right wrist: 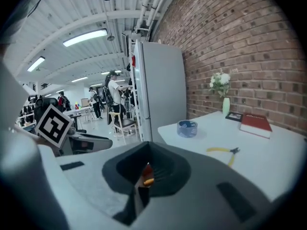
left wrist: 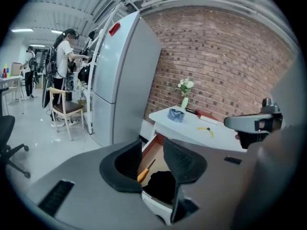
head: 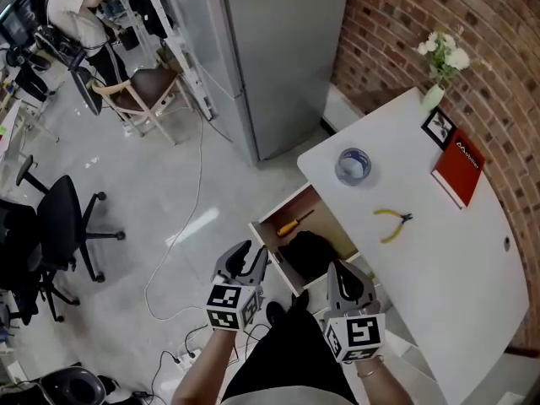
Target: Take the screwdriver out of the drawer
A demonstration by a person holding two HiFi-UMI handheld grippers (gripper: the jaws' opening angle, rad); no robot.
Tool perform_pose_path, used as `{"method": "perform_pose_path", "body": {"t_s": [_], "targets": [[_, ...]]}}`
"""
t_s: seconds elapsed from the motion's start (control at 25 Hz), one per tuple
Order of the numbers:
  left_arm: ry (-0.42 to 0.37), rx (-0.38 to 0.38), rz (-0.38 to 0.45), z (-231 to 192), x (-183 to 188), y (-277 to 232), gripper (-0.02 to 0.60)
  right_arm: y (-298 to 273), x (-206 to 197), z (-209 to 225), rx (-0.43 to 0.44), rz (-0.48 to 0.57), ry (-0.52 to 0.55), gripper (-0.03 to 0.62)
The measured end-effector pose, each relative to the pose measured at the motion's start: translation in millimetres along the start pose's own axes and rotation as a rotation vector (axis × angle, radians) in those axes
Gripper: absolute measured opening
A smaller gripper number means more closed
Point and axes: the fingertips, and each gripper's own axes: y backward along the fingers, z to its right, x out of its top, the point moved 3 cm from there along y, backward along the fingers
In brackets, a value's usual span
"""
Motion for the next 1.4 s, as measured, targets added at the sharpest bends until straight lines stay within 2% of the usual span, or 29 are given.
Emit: {"method": "perform_pose_path", "body": {"t_s": [0.4, 0.84, 1.16, 1.4], "targets": [[-0.138, -0.112, -0.174, 20, -36, -91, 0.133, -37, -46, 11, 0.008, -0.086, -0.051, 0.002], [-0.210, -0.124, -0.374, 16, -92, -169, 0.140, -62, -96, 30, 0.005, -0.155, -0.120, 0.002], [-0.309, -0.153, -0.469, 11, -119, -210, 0.140, -72, -122, 36, -0.011, -0.195, -0.137, 0.002], [-0.431, -0.188, -0.566, 14, -145, -238, 0.140, -77, -130, 41, -0.028, -0.202, -0.154, 0.002]]}}
